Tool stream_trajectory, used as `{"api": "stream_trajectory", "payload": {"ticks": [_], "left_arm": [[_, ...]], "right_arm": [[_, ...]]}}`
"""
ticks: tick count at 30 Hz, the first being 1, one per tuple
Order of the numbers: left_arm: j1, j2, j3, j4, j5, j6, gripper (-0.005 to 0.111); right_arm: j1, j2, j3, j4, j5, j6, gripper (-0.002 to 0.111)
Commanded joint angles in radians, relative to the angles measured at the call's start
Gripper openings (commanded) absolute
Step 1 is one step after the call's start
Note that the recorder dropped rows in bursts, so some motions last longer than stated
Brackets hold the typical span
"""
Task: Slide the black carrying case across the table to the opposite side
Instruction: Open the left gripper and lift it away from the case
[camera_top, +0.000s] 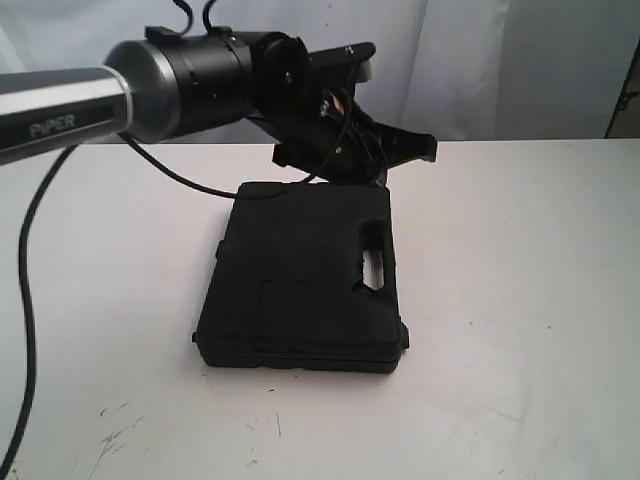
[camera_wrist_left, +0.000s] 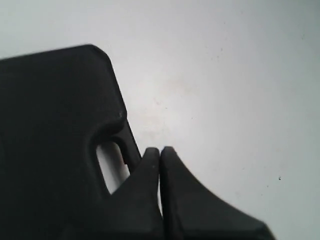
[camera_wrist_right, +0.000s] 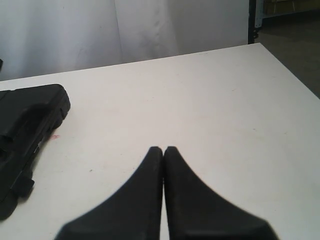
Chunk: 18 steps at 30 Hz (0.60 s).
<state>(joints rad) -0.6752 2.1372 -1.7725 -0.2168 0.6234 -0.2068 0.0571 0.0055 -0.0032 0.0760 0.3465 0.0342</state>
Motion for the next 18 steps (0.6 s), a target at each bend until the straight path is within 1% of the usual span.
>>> {"api": "stream_trajectory", "payload": {"ticks": [1, 4, 6, 9, 12, 18], "left_arm": [[0.001, -0.065, 0.001, 0.11, 0.059, -0.013, 0.0], [0.001, -0.095, 0.003, 0.21, 0.109, -0.063, 0.0], [0.001, -0.127, 0.031, 0.27, 0.112, -0.1, 0.0], [0.001, -0.189, 0.119, 0.355, 0.071, -0.144, 0.0], [0.001, -0.263, 0.219, 0.409, 0.015, -0.191, 0.0], [0.001, -0.425, 0.417, 0.444, -0.094, -0.215, 0.0]], "right_arm": [[0.001, -0.005, 0.003, -0.009, -0.002, 0.003, 0.0], [0.001, -0.005, 0.003, -0.009, -0.002, 0.003, 0.0], [0.001, -0.005, 0.003, -0.009, -0.002, 0.003, 0.0], [0.001, -0.005, 0.003, -0.009, -0.002, 0.003, 0.0], [0.001, -0.005, 0.003, -0.009, -0.002, 0.003, 0.0], [0.001, -0.005, 0.003, -0.009, -0.002, 0.003, 0.0]]}}
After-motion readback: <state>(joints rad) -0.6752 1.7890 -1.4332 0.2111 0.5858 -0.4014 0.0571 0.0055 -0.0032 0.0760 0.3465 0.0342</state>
